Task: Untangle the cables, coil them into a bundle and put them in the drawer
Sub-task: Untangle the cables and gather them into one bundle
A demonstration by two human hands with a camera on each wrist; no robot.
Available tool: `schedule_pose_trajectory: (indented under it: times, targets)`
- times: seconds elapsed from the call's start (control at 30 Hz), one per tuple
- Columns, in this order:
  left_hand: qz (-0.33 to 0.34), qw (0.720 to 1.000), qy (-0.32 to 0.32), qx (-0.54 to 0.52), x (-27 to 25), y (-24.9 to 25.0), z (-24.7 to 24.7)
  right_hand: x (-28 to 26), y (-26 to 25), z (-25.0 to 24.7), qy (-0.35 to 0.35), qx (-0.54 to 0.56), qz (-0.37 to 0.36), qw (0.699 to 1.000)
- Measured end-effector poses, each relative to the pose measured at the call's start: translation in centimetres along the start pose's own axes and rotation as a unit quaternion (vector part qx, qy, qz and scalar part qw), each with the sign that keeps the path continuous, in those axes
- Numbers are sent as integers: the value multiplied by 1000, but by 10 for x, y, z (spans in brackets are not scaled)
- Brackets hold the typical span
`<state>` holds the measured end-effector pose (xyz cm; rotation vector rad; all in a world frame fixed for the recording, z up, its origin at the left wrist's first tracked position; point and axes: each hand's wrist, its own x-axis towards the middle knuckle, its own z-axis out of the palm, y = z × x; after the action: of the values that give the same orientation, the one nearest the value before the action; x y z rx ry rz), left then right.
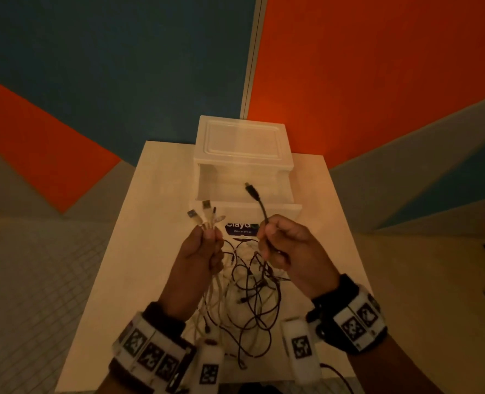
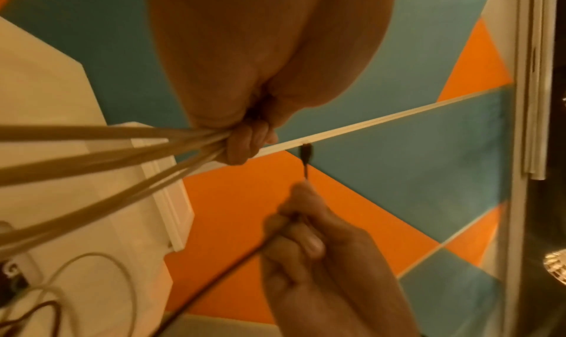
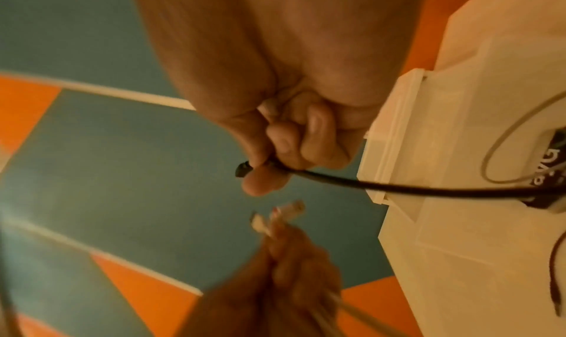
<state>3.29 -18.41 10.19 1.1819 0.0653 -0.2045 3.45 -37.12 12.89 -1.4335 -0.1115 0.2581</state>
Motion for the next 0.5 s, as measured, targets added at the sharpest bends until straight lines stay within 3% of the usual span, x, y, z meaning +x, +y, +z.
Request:
schedule_pose_trajectory:
  times: [0.1, 0.27, 0.5]
  targets:
    - [37, 999, 4, 26, -2, 1, 16, 2, 9, 21, 41, -102, -37, 993]
    - [54, 997, 21, 47, -11, 2, 22, -1, 17, 42, 101, -250, -119, 956]
    - [50, 997, 6, 64, -14, -1, 18, -9, 20, 50, 106, -345, -167, 918]
